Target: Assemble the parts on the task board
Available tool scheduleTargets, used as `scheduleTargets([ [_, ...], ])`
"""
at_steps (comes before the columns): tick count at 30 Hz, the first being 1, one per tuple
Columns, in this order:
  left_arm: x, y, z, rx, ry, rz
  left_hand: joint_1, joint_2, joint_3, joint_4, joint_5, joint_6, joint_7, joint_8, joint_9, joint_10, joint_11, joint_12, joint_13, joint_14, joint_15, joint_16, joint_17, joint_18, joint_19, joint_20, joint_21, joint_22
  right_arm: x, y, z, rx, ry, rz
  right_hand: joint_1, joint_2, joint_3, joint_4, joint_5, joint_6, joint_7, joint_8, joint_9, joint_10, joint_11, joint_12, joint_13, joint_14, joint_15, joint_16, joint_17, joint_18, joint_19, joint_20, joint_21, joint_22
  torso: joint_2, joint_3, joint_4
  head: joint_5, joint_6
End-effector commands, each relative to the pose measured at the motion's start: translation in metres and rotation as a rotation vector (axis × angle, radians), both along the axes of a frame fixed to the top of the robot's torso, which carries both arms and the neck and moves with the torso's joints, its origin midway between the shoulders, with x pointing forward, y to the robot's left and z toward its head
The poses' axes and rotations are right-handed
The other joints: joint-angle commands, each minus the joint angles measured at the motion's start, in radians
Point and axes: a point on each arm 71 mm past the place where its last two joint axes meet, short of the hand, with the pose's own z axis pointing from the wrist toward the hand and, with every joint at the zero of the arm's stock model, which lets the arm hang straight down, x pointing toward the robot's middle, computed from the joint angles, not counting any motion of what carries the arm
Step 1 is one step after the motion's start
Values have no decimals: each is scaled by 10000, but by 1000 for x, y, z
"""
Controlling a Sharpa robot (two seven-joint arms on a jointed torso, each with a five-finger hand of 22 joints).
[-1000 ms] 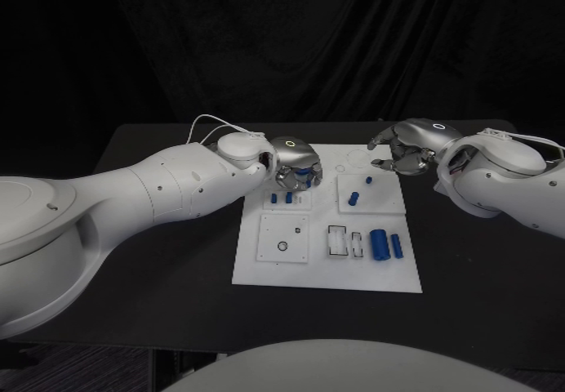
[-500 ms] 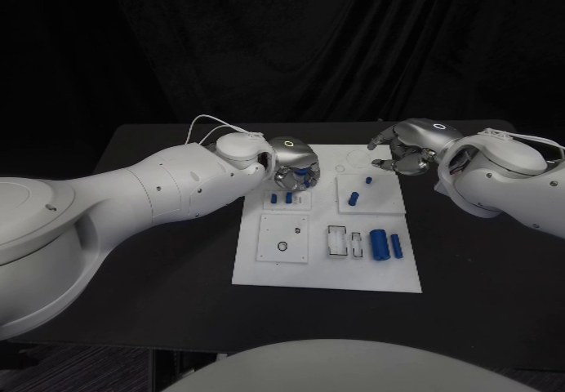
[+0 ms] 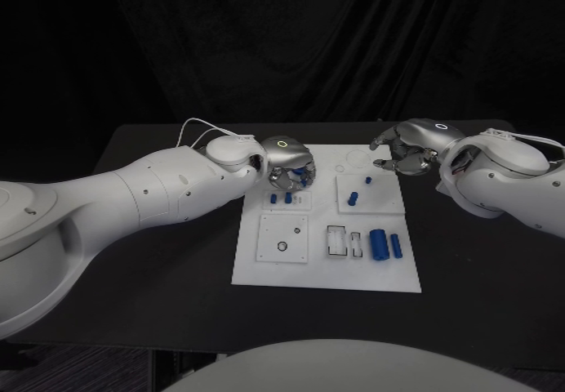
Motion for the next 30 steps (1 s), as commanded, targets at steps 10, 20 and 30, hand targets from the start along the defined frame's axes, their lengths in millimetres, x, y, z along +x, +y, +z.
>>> scheduleTargets([
  [10, -14, 26, 17, -881, -806, -359, -165, 72, -1, 12, 83, 610, -79, -14, 151, 866, -351, -1028, -596, 115, -137, -33, -81, -61, 78, -28, 11, 1917, -2, -9, 0, -45, 16, -233, -70, 73, 9, -80, -14, 65, -28, -49, -15, 1060, 42, 26, 2630, 1006, 42, -21, 2542, 78, -85, 15, -88, 1701, -25, -18, 10, 108, 0],
  [20, -19, 49, 24, -906, -806, -170, -200, 82, 0, 60, 90, 690, -88, -131, 141, 1061, -358, -1412, -828, 60, -153, -112, -206, -41, 23, -31, -88, 1889, -1, -9, -1, -35, 82, -232, -77, 73, 11, -81, -14, 68, -30, -49, -20, 1060, 42, 26, 2630, 1000, 42, -42, 2530, 80, -89, 15, -100, 1698, -44, 6, 75, 50, 0],
  [30, -19, 59, 24, -800, -700, 39, -198, 76, 7, 72, 92, 675, -78, -197, 132, 1081, -343, -1585, -932, 33, -143, -142, -247, -36, 4, -31, -121, 1881, -2, -10, -2, -44, 140, -240, -81, 78, 16, -81, -13, 71, -29, -49, -24, 1060, 41, 26, 2630, 997, 42, -51, 2525, 84, -97, 15, -120, 1693, -111, 3, 183, -84, 0],
])
